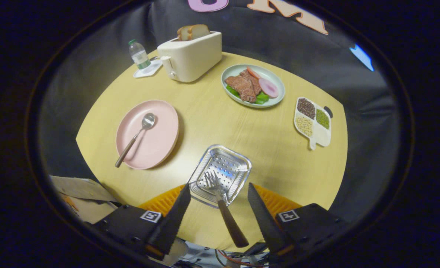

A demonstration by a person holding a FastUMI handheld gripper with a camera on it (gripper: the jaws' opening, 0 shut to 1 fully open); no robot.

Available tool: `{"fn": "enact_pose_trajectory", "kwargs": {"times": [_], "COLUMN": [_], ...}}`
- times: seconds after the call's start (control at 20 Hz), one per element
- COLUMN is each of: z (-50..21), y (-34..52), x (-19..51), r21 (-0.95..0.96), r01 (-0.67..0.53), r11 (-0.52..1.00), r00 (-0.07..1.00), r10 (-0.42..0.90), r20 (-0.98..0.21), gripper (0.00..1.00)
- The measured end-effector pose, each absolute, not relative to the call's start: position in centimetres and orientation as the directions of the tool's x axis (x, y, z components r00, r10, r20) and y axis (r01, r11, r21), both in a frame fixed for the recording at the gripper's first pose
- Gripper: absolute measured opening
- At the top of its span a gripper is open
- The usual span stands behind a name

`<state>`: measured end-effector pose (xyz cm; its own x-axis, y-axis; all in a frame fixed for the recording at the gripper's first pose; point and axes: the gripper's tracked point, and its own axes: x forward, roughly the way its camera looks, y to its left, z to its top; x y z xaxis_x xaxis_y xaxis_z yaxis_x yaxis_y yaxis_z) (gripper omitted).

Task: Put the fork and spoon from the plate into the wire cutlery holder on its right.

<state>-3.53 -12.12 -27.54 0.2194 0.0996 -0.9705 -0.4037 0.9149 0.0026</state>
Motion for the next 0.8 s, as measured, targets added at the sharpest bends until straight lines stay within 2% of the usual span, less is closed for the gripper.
{"fn": "enact_pose_trajectory", "kwargs": {"times": [0.1,0.5,0.8], "z": [-27.0,-24.8,-23.2], "y": [-11.6,-7.9,-3.6], "x": [-3.3,-2.9,-2.5], "r21": [-0.001,-0.01,-0.015], "r01": [-0.375,-0.28,-0.231], "r11": [0.927,0.96,0.973], "r00": [0.272,0.479,0.636], "r10": [0.109,0.131,0.139], "r20": [-0.956,-0.868,-0.759], "gripper": [0.98,0.98,0.98]}}
